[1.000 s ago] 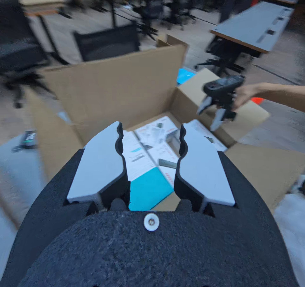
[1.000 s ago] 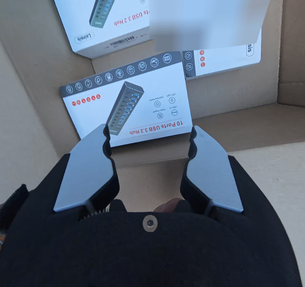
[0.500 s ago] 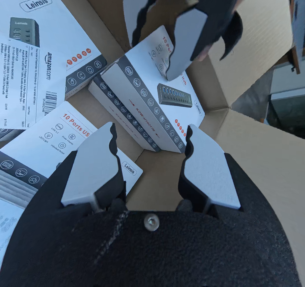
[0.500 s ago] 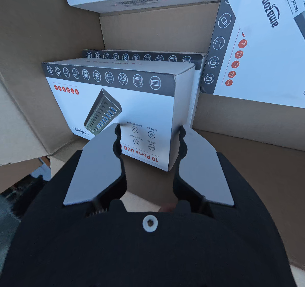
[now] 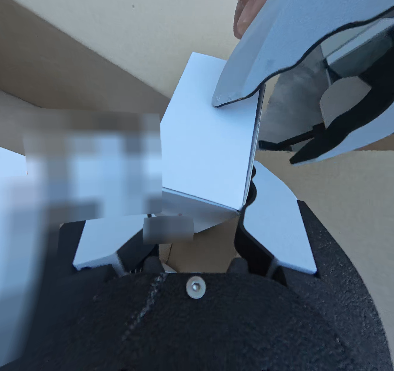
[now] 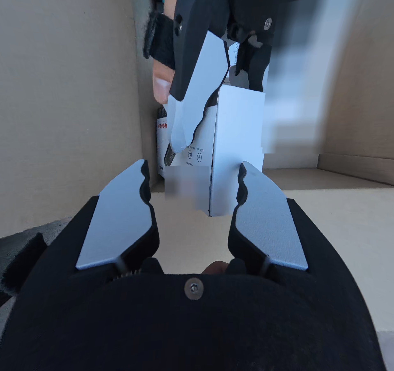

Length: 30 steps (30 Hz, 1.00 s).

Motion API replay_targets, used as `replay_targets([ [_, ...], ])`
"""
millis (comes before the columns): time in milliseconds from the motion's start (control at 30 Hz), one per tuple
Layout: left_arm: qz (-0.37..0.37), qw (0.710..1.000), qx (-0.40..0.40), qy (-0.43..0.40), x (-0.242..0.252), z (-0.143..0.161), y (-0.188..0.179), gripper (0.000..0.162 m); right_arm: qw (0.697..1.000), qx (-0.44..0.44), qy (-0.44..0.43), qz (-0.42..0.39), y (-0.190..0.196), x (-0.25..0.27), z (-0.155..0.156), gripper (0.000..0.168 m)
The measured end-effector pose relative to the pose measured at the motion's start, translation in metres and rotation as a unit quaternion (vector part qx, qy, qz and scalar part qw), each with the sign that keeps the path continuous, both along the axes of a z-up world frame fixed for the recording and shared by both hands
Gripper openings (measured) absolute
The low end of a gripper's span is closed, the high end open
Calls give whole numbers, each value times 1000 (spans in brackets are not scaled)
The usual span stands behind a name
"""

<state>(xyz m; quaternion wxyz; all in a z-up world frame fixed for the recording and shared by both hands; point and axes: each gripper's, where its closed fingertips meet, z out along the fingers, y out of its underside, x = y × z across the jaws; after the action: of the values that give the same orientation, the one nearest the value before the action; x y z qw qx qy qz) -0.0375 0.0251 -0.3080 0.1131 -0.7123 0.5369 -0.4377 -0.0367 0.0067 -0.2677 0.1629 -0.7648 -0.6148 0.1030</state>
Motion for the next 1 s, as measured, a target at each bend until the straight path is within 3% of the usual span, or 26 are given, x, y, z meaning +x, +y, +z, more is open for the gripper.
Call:
replay_targets([
  [167, -71, 984, 161, 2, -3, 6, -8, 87, 995, 7, 58, -85, -11, 24, 32, 73],
  [300, -46, 967, 248, -31, -11, 48, 4, 84, 982, 55, 65, -169, 6, 67, 58, 73],
  [400, 35, 957, 278, -72, -46, 118, 38, 84, 970, 65, 103, -210, 17, 75, 70, 72],
  [500, 156, 934, 299, -115, -118, 215, 86, 84, 963, 61, 145, -218, 25, 62, 74, 72],
  [600, 295, 878, 358, -117, -228, 301, 137, 84, 963, 52, 158, -210, 34, 40, 69, 72],
  [667, 394, 826, 394, -86, -315, 330, 170, 84, 967, 52, 155, -195, 40, 23, 65, 73],
  [733, 488, 767, 414, -38, -404, 333, 201, 84, 972, 49, 146, -178, 45, 5, 61, 73],
  [800, 566, 717, 408, 9, -485, 309, 228, 84, 976, 52, 136, -163, 47, -10, 59, 73],
  [900, 667, 656, 351, 40, -584, 244, 262, 84, 979, 50, 127, -152, 45, -27, 59, 73],
  [1000, 741, 608, 282, 49, -648, 166, 286, 84, 979, 43, 126, -157, 38, -35, 61, 73],
])
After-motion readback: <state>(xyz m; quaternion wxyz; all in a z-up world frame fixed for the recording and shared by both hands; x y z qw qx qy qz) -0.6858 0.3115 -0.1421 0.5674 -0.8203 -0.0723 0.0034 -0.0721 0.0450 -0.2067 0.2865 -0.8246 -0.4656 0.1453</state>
